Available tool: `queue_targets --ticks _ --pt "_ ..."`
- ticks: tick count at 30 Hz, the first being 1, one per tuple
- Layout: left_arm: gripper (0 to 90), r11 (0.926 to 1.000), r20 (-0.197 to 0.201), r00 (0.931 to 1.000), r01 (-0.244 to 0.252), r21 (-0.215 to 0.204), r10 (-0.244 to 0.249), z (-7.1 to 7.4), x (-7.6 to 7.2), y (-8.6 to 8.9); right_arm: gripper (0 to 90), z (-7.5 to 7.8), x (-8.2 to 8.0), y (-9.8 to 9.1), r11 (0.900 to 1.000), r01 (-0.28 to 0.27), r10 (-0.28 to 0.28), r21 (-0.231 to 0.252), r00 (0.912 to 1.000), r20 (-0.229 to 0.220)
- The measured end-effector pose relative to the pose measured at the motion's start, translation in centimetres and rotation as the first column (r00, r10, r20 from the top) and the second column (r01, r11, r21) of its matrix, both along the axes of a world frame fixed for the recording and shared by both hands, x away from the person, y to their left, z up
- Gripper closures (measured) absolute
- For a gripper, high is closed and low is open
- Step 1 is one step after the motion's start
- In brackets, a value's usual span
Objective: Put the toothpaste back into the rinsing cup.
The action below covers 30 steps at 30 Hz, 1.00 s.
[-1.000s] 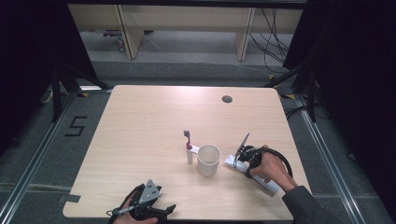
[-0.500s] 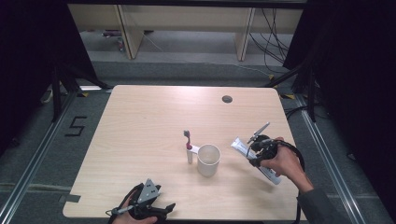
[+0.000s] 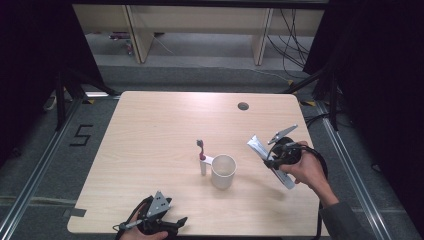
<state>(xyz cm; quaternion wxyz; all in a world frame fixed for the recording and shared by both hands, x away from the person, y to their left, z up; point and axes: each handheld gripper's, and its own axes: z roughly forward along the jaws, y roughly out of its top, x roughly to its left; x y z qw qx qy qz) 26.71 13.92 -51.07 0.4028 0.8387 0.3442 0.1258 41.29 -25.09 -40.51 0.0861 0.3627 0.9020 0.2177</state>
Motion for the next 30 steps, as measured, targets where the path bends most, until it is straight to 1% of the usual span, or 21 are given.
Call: queue_targets --ticks 2,3,4,5,7,8,10,11,13,14,15,16,17,18,19,21,22,24,26,28,30 --pt "18.9 1.0000 0.005 1.0000 0.002 -0.001 -0.002 0.0 -0.1 0.0 76.9 0.3 0.0 0.3 0.9999 0.003 -0.003 0.016 1.0000 0.006" --pt "18.9 1.0000 0.006 1.0000 0.002 -0.001 -0.002 0.0 0.0 0.1 76.9 0.4 0.1 0.5 0.9994 -0.017 0.016 0.029 0.9993 0.034" --pt "18.9 1.0000 0.009 1.0000 -0.003 0.000 0.003 0.0 0.0 0.1 76.9 0.6 0.1 0.6 0.9995 -0.014 0.013 0.029 0.9997 0.021" --pt "18.9 0.9999 0.003 1.0000 -0.006 -0.012 0.006 0.0 0.0 0.0 76.9 0.8 0.2 0.8 0.9992 -0.008 0.006 0.039 0.9996 0.029" --pt "18.9 0.9999 0.004 1.0000 -0.005 -0.010 0.005 0.0 0.0 0.1 76.9 0.9 0.4 1.1 0.9983 -0.026 0.024 0.052 0.9986 0.047" --pt "18.9 1.0000 0.005 1.0000 0.000 -0.001 0.000 0.0 0.0 0.1 76.9 1.1 0.3 1.4 0.9987 -0.007 0.004 0.050 0.9986 0.053" --pt "18.9 0.9999 0.005 1.0000 -0.005 -0.011 0.005 0.0 0.0 0.1 76.9 1.3 0.4 1.7 0.9981 -0.018 0.014 0.059 0.9980 0.062" --pt "18.9 0.9999 0.006 1.0000 -0.006 -0.011 0.006 0.0 0.0 0.1 76.9 1.4 0.5 1.7 0.9964 -0.022 0.015 0.082 0.9965 0.082" --pt "18.8 1.0000 0.008 1.0000 0.001 -0.001 -0.001 0.0 0.0 0.2 76.9 1.8 0.5 2.1 0.9947 -0.010 0.002 0.102 0.9970 0.078" --pt "18.8 1.0000 0.012 0.9999 0.001 0.001 -0.001 0.0 0.1 0.2 76.9 1.9 0.7 2.1 0.9936 -0.036 0.026 0.107 0.9945 0.101" --pt "18.8 1.0000 0.012 0.9999 -0.001 0.002 0.001 0.1 0.1 0.2 76.9 1.8 0.7 2.4 0.9921 -0.033 0.018 0.121 0.9925 0.121" --pt "18.8 1.0000 0.012 0.9999 -0.003 0.001 0.003 0.1 0.1 0.2 76.9 2.0 0.7 2.4 0.9919 -0.029 0.016 0.124 0.9941 0.107" --pt "18.6 1.0000 0.012 0.9999 -0.003 0.001 0.003 0.1 0.1 0.2 76.9 2.2 0.8 2.4 0.9898 -0.055 0.038 0.131 0.9905 0.132" --pt "18.6 1.0000 0.013 0.9999 -0.002 0.001 0.002 0.0 0.1 0.2 76.9 2.2 0.8 2.4 0.9898 -0.055 0.038 0.131 0.9905 0.132" --pt "18.5 1.0000 0.013 0.9999 0.000 0.002 0.000 0.0 0.0 0.2 76.9 2.4 0.6 2.8 0.9882 -0.026 0.006 0.151 0.9909 0.135" --pt "18.5 0.9999 0.015 0.9999 -0.003 0.017 0.002 0.0 0.2 0.3 76.9 2.7 0.7 3.0 0.9872 -0.034 0.013 0.155 0.9903 0.138" --pt "18.3 0.9999 0.016 0.9998 -0.009 0.010 0.009 0.0 0.2 0.2 76.9 2.6 0.7 3.2 0.9839 -0.030 0.004 0.176 0.9889 0.149" --pt "18.2 1.0000 0.016 0.9999 -0.003 0.001 0.003 0.0 0.1 0.2 76.9 2.8 0.8 3.2 0.9845 -0.037 0.013 0.171 0.9899 0.142" --pt "18.2 0.9999 0.018 0.9998 -0.009 0.014 0.009 0.0 0.2 0.2 76.9 2.9 1.1 3.4 0.9779 -0.079 0.043 0.194 0.9821 0.183" --pt "18.3 0.9999 0.018 0.9998 -0.008 0.014 0.008 0.0 0.2 0.2 76.9 3.0 1.1 3.4 0.9770 -0.067 0.031 0.202 0.9840 0.175" --pt "18.2 1.0000 0.016 0.9999 -0.003 0.002 0.003 0.0 0.1 0.2 76.9 3.1 1.2 3.6 0.9744 -0.080 0.040 0.210 0.9815 0.187"
